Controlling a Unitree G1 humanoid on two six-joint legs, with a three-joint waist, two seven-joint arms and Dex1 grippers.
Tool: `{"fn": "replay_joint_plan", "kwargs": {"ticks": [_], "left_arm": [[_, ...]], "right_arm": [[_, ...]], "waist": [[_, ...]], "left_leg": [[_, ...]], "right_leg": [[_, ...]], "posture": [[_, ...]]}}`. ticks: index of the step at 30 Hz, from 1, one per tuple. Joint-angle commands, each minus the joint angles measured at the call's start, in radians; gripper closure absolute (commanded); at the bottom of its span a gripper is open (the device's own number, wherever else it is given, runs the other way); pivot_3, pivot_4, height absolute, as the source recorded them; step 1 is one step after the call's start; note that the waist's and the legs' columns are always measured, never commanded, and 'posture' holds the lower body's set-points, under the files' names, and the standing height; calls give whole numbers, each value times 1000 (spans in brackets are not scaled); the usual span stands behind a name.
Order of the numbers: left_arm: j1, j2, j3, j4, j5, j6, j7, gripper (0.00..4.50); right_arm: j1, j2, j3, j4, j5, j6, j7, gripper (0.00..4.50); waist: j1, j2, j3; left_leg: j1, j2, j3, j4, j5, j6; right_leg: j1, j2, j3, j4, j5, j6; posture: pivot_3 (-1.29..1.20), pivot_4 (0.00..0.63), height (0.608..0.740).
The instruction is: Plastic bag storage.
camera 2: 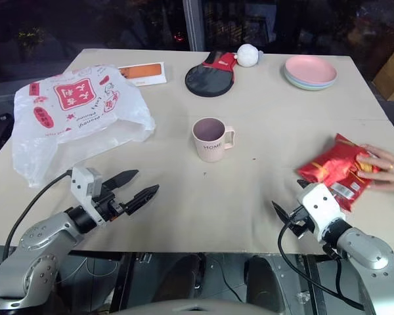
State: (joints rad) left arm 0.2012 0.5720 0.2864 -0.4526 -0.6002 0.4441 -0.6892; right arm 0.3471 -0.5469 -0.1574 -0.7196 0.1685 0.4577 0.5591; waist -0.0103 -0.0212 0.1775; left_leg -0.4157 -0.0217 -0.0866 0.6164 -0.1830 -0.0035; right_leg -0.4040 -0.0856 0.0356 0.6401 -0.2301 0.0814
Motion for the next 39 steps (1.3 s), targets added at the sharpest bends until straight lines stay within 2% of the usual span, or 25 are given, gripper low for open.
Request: {"fn": "replay_joint_plan", "kwargs": {"ticks": [1, 7, 11, 12, 14, 20, 24, 30, 33, 35, 38, 39], "left_arm": [[-16, 4, 34, -31, 5, -27, 19, 0], [-67, -5, 47, -13, 29, -37, 70, 0], [-149, 0, 58, 53, 151, -94, 170, 0], [-169, 19, 59, 84, 223, -105, 222, 0], [-203, 89, 46, 161, 388, -167, 289, 0], [-300, 241, -16, 391, 616, -299, 322, 0], [-426, 276, -95, 595, 716, -319, 351, 0], [-718, 258, -230, 953, 815, -403, 367, 0], [-782, 263, -248, 1043, 821, -447, 358, 722], [-807, 269, -251, 1075, 818, -469, 350, 1425], [-832, 269, -230, 1084, 780, -475, 321, 2778], [-837, 262, -213, 1073, 750, -460, 300, 3044]], "right_arm": [[-8, 8, -2, -34, 16, -39, -1, 54], [-60, 9, 8, -35, 50, -82, 25, 54], [-150, 3, 42, -77, 116, -92, 65, 54], [-168, -10, 54, -92, 126, -86, 81, 54], [-208, -33, 75, -121, 157, -64, 106, 54], [-305, -78, 118, -142, 208, -21, 129, 54], [-360, -84, 134, -130, 209, -6, 119, 54], [-383, -76, 170, -140, 199, -9, 106, 54], [-379, -76, 177, -144, 198, -14, 99, 0], [-377, -74, 182, -149, 197, -13, 93, 0], [-386, -65, 206, -154, 183, -2, 72, 0], [-393, -59, 216, -152, 181, 10, 59, 0]], "waist": [[0, 0, 0], [0, 0, 0], [0, 0, 0], [0, 0, 0], [-1, -1, 0], [0, -1, 1], [3, -1, 1], [8, -5, 1], [0, -5, 1], [-7, -5, 1], [-6, -5, 1], [-5, -5, 1]], "left_leg": [[0, 0, 0, 0, 0, 0], [1, 0, 0, 1, 0, -1], [0, 0, 0, 1, 0, 0], [0, 0, 0, 1, 0, 0], [1, -1, 0, 1, 0, 0], [0, -1, 0, 0, 0, 0], [0, -2, -1, 0, 0, 0], [-2, -2, -4, 0, 0, 0], [-2, -3, -3, 0, 0, 0], [-2, -3, -3, 0, 0, 0], [-2, -2, -4, -1, 0, 0], [-2, -2, -4, -1, 0, 0]], "right_leg": [[0, 0, 0, 0, 0, 0], [1, 0, 0, 0, 0, 1], [0, 1, 0, 0, 0, 1], [0, 1, 0, 0, 0, 1], [0, 2, -1, 0, 0, 1], [0, 3, -1, 0, 0, 0], [0, 1, -2, -1, 0, 0], [0, 2, -7, 0, 3, 5], [0, 1, -6, 0, 3, 5], [0, 1, -6, 0, 4, 4], [0, 2, -6, 0, 5, 2], [0, 2, -6, 1, 5, 2]], "posture": [[0, 150, 740], [0, 150, 740], [0, 150, 740], [0, 150, 740], [0, 150, 740], [0, 150, 740], [0, 150, 740], [0, 150, 740], [0, 150, 740], [0, 150, 740], [0, 150, 740], [0, 150, 740]]}}
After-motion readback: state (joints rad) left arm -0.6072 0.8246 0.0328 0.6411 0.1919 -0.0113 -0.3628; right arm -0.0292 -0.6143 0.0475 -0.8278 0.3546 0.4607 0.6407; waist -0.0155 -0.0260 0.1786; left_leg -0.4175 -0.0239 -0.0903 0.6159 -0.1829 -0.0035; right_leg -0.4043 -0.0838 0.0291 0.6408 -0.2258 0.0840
